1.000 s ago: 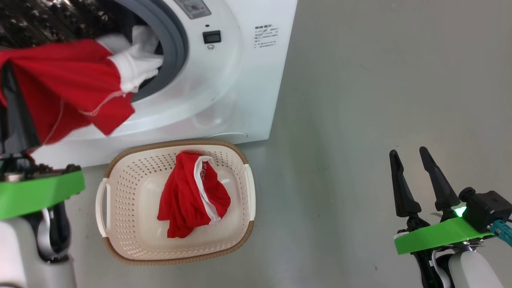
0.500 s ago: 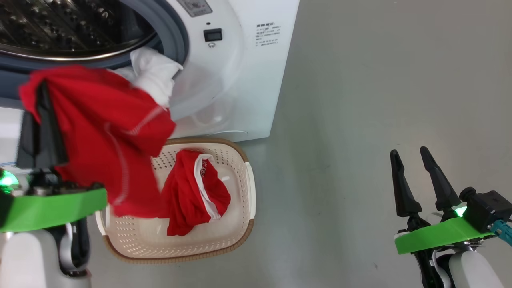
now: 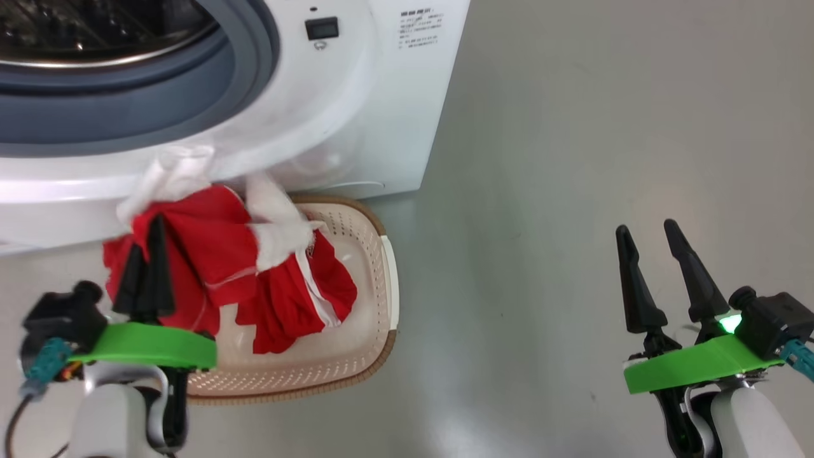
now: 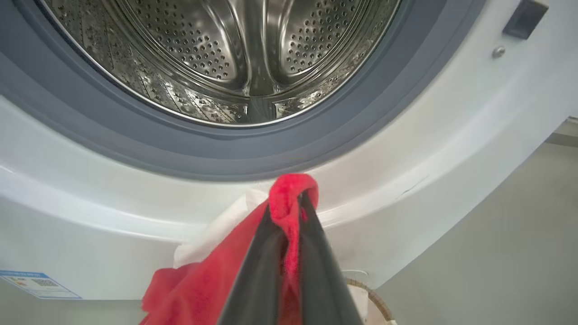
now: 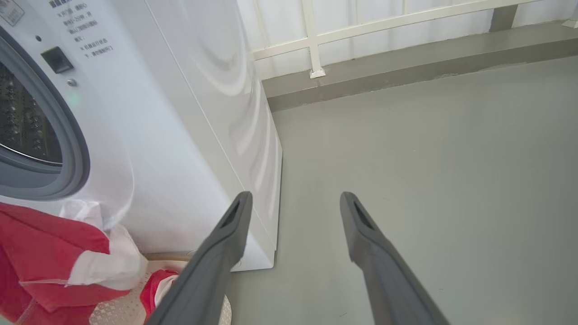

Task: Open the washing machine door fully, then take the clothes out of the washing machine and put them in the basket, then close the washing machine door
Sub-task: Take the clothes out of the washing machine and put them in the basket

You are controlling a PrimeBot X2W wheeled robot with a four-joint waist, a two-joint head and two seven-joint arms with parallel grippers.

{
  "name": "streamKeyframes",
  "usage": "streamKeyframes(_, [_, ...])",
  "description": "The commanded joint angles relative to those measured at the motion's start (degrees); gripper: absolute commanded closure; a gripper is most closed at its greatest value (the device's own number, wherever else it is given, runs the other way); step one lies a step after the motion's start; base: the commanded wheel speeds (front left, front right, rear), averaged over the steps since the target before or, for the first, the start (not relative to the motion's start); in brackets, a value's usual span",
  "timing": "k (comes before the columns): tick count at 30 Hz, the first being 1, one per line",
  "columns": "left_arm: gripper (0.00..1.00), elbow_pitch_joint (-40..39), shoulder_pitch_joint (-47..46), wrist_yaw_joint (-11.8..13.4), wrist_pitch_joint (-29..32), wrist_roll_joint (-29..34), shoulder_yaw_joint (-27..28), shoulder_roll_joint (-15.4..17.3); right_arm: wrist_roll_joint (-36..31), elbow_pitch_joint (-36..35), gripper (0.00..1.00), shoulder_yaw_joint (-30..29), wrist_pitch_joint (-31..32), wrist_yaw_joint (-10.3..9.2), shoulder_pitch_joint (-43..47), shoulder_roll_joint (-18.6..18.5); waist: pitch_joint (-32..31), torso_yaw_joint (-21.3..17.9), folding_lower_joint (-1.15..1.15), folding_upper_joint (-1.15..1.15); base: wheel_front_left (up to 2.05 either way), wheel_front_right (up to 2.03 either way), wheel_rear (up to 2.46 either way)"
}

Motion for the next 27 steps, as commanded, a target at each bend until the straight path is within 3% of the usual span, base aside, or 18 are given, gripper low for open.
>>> streamKeyframes(1, [1.00, 1.3, -0.8, -0.3, -0.3, 0.0, 1.1, 1.4, 0.8, -1.6, 0.00, 1.3, -0.4, 0.37, -1.0, -0.1, 1.8, -0.3, 0.00, 0.00, 0.00, 0.00, 0.00])
streamKeyframes(7, [1.00, 10.9, -4.2, -0.3, -0.3, 1.8, -1.6, 1.4, 0.3, -2.1, 0.00, 1.2, -0.4, 0.37, -2.0, -0.1, 5.5, -0.4, 0.00, 0.00, 0.00, 0.00, 0.00])
streamKeyframes(27, [1.00, 27.7, -15.2, -0.3, -0.3, 1.5, -5.2, 2.5, -1.1, -4.6, 0.00, 1.0, -0.4, 0.37, -4.7, -0.4, 15.5, -0.2, 0.00, 0.00, 0.00, 0.00, 0.00])
